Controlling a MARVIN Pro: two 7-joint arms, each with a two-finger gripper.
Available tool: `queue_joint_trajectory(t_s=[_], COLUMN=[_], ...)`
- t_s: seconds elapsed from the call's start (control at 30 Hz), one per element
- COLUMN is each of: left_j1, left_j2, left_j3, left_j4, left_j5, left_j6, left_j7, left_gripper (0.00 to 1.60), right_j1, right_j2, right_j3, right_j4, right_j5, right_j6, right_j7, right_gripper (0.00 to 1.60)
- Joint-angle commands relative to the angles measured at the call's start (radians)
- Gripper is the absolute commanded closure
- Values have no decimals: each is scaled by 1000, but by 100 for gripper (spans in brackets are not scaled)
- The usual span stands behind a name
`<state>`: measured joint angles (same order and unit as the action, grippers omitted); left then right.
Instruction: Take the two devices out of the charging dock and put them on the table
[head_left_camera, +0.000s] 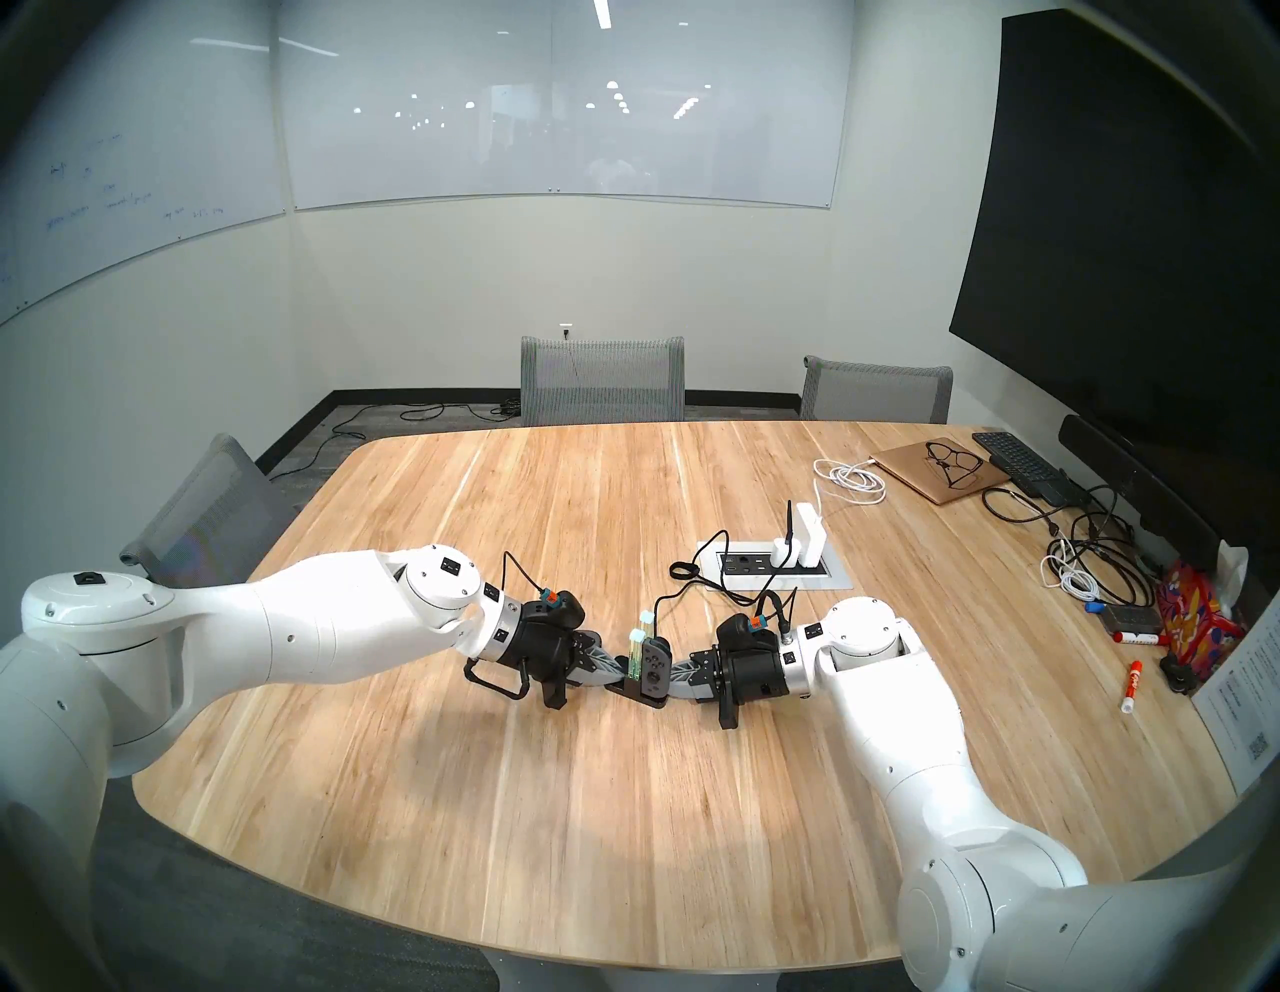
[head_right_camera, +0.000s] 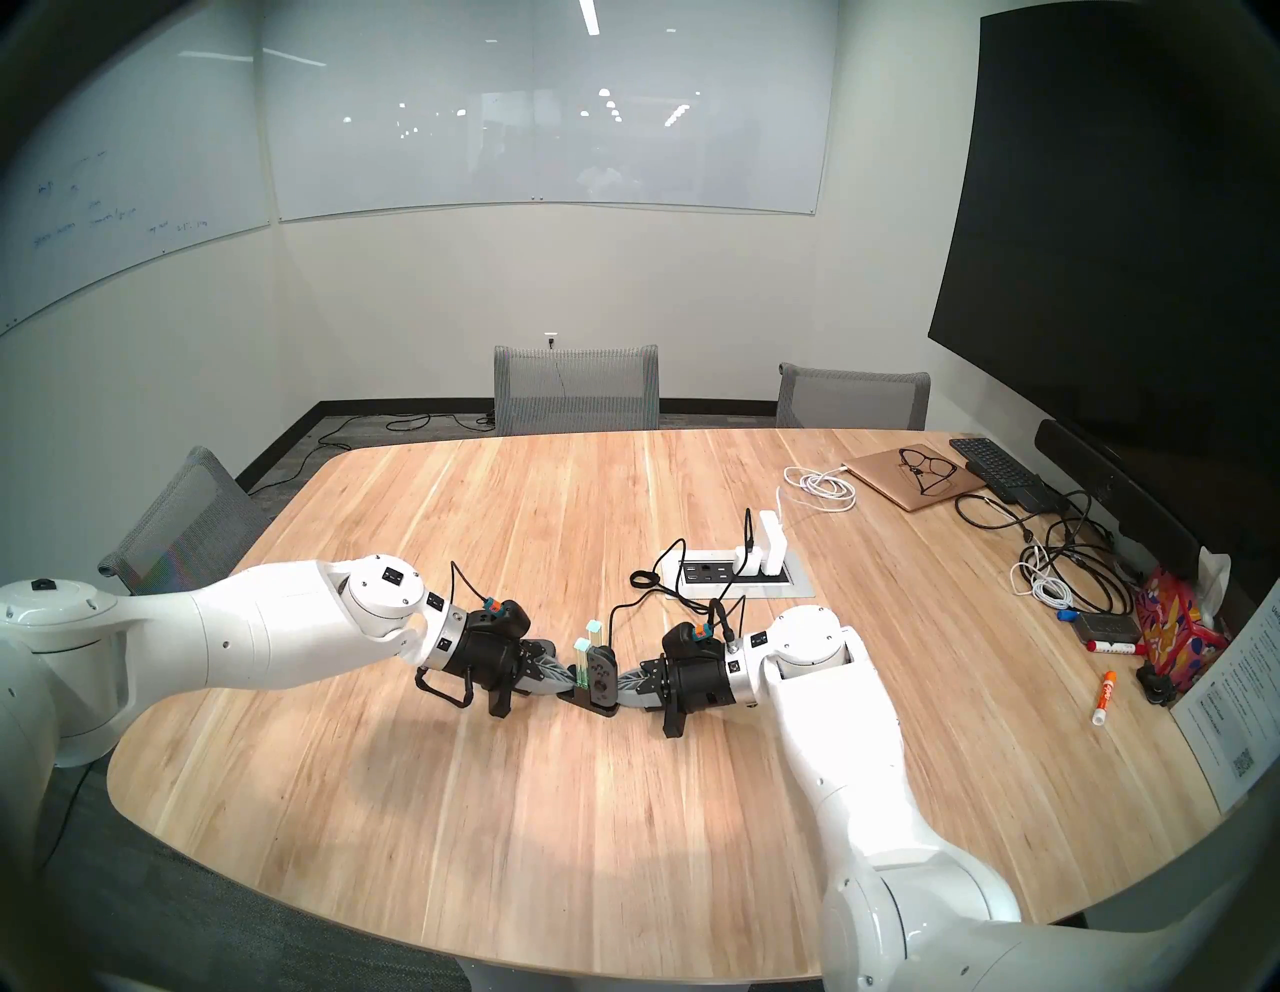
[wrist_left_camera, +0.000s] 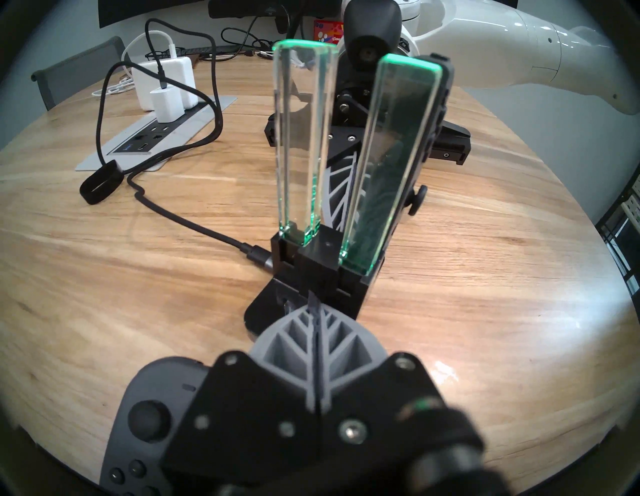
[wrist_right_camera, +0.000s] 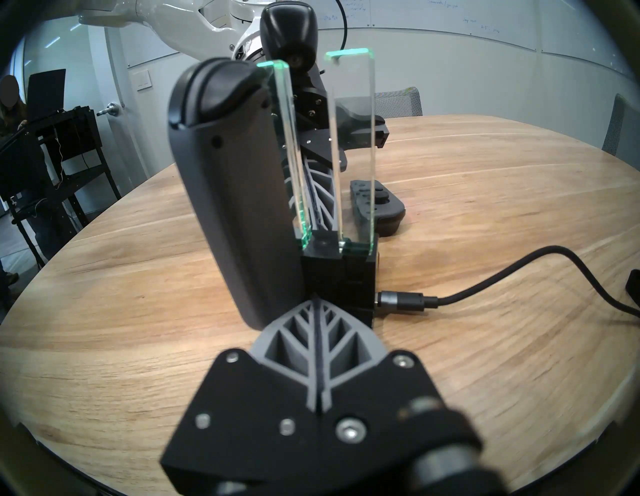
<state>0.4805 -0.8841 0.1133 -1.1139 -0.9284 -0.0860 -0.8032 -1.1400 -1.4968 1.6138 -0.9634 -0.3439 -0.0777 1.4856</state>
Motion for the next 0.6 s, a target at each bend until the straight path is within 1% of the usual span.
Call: queue_joint_trajectory(t_s=[0.0,0.17,0.57], left_j1=[5,-3,-5], left_j2=[-5,-5,-5], left_j3=[4,12,15], left_j4=[3,0,0], left_j5=[3,19,18], left_j6=[0,4,3], left_j7=[-1,-6,-6], left_gripper=[160,160,160], right_j1=[-6,-6,-6], right_j2=[-12,-12,-12], right_j3=[-7,-7,-7], right_j4=[-3,-2,-2], right_j5=[0,0,0], right_j6=[0,0,0], right_j7=[-2,-2,-2], right_gripper=[160,160,160])
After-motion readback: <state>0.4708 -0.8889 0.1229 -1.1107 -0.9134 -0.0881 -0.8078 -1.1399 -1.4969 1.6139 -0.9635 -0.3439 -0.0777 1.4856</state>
